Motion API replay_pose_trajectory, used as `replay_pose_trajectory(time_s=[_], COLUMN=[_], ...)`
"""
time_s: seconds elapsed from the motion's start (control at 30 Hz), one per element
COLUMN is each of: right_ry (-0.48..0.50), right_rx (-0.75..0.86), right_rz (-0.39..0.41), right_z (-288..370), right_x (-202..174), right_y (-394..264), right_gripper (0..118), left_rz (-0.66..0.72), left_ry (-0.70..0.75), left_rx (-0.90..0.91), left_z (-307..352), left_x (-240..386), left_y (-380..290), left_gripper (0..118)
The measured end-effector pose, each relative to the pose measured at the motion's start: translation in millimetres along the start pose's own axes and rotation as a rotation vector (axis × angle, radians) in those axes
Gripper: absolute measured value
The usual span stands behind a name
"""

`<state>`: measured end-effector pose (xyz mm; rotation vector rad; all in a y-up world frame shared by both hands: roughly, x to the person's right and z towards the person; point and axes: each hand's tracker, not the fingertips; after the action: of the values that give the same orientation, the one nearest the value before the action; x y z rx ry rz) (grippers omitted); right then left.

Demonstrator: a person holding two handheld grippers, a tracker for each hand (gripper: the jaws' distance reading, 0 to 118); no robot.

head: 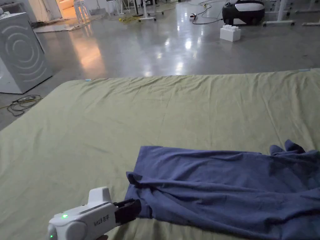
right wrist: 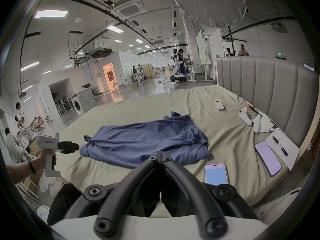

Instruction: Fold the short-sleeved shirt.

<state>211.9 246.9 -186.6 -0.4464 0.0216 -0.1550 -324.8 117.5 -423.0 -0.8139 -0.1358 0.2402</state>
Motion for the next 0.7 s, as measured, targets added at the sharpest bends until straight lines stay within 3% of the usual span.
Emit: replay_pose_trajectory(time_s=[0.1,0.17,0.23,0.33,0.4,0.43,0.5,0.53,0.57,0.6,0.7], right_ry=[-0.03,-0.039,-0.046,-0.051,-0.053,-0.061,-0.077,-0.104,-0.124,-0.153,-0.252], right_rx=[-0.02,-0.031,-0.051,-0.081,-0.087,-0.095,-0.157,-0.211,-0.235,-0.258,-0.316], right_rz=[-0.011,-0.028,-0.034,-0.035,-0.035,-0.046,-0.09,-0.103,-0.11,-0.094,0.006], right_z=[0,-1,-6,-21,-39,-55,-94,-118,-137,-160,-215], right_x=[7,11,11,24,29,35,58,65,72,81,99], right_y=[-5,-8,-4,-11,-8,-6,-8,-8,-11,-12,-20], right_gripper=[0,0,0,0,2,11,54,65,65,87,77], left_rz=[0.02,0.007,-0.124,-0.155,-0.164,-0.204,-0.258,-0.266,-0.274,-0.268,-0.249], left_ry=[0.037,0.047,0.106,0.114,0.129,0.149,0.171,0.176,0.178,0.174,0.159], left_rx=[-0.031,-0.053,-0.071,-0.094,-0.125,-0.149,-0.175,-0.18,-0.186,-0.185,-0.19], left_z=[-28,-38,-39,-41,-43,-46,-49,-51,-51,-51,-44], left_x=[-6,-1,12,18,24,28,40,42,44,44,44], left_y=[7,9,9,11,16,16,18,18,19,20,20], left_gripper=[65,53,34,20,17,17,17,17,17,17,17])
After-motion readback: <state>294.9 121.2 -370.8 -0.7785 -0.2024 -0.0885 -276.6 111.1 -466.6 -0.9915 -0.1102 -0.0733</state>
